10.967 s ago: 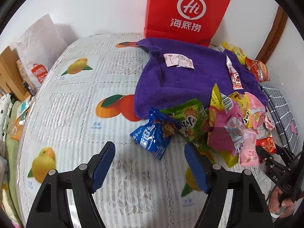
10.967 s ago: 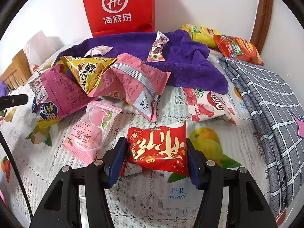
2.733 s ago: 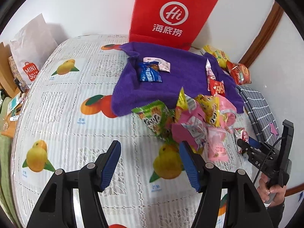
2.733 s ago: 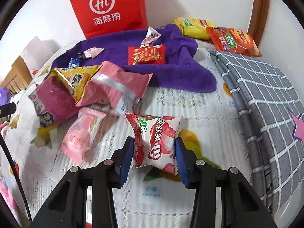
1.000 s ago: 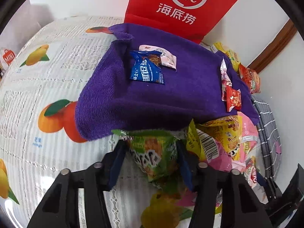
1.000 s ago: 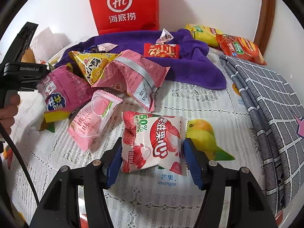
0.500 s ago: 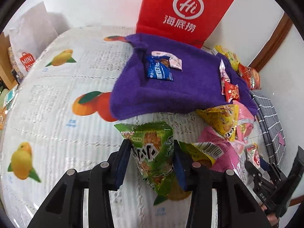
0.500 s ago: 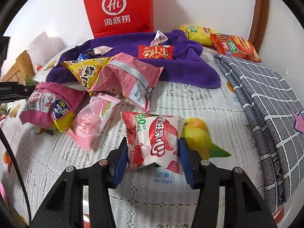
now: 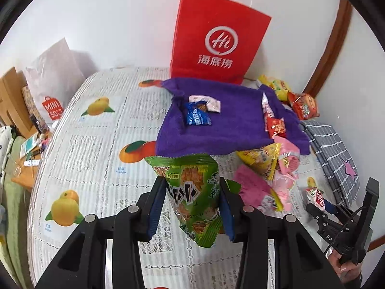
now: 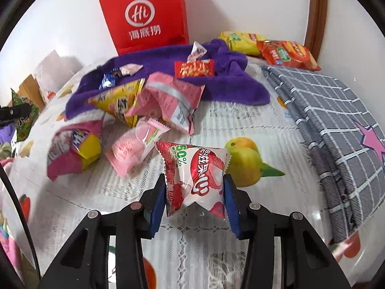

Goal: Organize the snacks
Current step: 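Carry the green packet and strawberry packet over the purple towel with both tools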

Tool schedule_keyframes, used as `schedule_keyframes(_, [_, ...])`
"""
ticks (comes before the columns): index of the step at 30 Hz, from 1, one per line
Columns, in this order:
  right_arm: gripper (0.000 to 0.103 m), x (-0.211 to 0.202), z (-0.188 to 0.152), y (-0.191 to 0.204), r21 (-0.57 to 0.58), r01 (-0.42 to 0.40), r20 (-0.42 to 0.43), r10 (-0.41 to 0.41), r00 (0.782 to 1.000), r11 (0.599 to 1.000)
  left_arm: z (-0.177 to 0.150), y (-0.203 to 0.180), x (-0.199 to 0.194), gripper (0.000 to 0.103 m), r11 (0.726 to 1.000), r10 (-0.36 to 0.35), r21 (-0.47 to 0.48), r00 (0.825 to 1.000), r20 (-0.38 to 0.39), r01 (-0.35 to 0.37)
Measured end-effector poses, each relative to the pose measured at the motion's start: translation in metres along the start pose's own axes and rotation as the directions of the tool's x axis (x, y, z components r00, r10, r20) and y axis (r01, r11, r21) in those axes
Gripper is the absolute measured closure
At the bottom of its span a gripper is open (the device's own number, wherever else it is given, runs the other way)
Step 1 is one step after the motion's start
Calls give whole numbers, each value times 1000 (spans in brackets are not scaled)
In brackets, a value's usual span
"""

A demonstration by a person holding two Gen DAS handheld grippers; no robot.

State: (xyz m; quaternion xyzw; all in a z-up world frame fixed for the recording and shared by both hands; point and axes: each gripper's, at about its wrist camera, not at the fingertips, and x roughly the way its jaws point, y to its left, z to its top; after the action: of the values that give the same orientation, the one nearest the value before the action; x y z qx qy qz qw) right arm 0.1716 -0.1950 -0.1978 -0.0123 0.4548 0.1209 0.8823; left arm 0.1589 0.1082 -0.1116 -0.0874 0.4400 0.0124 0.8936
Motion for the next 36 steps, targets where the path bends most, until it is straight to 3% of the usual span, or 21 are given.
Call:
schedule_keyframes(7, [58,-41,21,3,-6,15,76,-14,997,1000,11,-18,-21,63,999,-28,38,998,53,26])
schedule_keyframes(17, [58,-82,77,10,-12,3,176,-1,984,1000,39,-44,-38,63,994,-74,85,991,113,64])
schedule_keyframes(27, [58,-73,136,33,-70,-13,208,27,978,997,76,-57,-35,63,992,-83,110,986,147,67])
schedule_keyframes(36, [58,-40,179,47,-82,-41,195,57,979,996,110,-55,-7,63,994,-67,99,987,143,53])
